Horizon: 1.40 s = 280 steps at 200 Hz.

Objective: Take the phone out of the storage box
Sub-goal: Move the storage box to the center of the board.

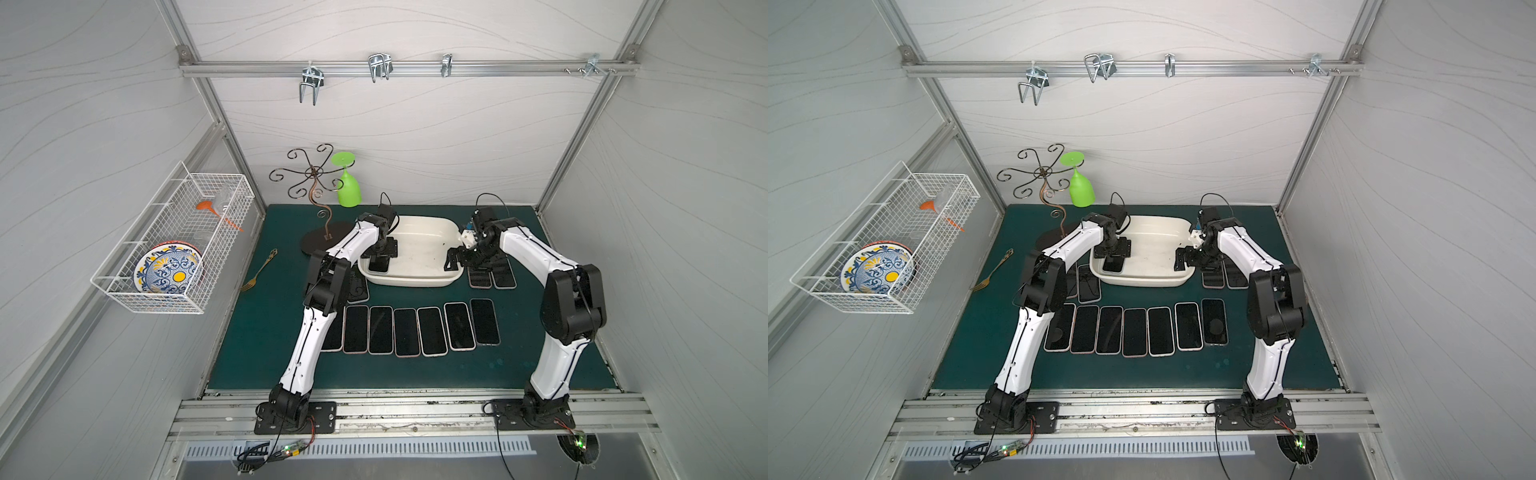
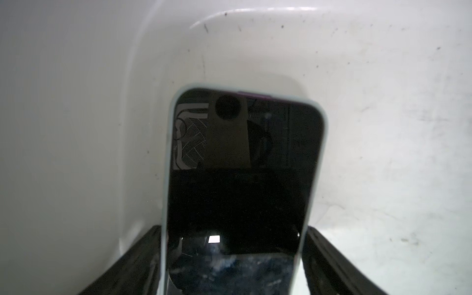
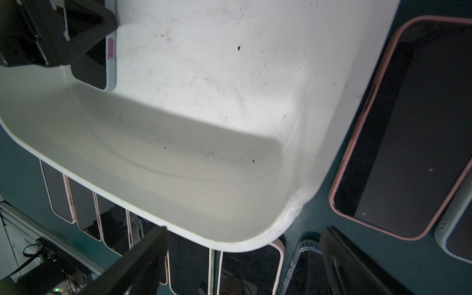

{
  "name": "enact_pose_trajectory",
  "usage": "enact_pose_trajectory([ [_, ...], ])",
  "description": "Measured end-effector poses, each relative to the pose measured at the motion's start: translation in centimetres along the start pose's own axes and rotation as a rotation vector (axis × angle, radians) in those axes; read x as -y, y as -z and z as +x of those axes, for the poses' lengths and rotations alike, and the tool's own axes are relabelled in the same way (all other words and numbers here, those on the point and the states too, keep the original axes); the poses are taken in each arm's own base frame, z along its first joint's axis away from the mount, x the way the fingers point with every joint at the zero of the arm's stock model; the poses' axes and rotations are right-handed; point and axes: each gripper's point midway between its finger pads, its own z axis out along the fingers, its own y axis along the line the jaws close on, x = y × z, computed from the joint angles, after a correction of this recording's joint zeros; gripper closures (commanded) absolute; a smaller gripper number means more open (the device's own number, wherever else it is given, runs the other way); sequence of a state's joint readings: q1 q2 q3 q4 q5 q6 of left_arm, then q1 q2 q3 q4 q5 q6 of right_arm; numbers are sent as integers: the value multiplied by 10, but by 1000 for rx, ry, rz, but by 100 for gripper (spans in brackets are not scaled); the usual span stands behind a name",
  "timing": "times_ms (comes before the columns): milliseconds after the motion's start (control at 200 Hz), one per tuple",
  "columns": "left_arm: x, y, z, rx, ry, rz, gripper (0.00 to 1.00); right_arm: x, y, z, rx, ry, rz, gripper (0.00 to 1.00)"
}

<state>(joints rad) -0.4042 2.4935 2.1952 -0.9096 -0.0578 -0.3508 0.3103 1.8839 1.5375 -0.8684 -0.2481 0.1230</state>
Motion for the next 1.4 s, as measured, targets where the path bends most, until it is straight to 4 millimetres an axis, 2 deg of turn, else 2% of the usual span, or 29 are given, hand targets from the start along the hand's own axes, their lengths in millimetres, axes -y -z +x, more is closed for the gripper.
enact_pose_trajectory([
  [290, 0, -1, 1, -15, -22, -1, 29, 0, -1, 1, -2, -1, -1, 2],
  [695, 0, 2, 0, 3, -37, -6, 77, -7, -2, -2, 5, 4, -34, 1],
  [996, 5, 10, 9, -24, -69, 28, 99, -23, 7, -35, 65, -23, -106, 1],
  [1166, 7, 20, 12, -34, -75, 51, 100, -39, 10, -57, 107, -35, -185, 1],
  [1401, 10, 44, 7, -4, -75, 76, 100, -48, 0, -67, 102, -56, -250, 1],
])
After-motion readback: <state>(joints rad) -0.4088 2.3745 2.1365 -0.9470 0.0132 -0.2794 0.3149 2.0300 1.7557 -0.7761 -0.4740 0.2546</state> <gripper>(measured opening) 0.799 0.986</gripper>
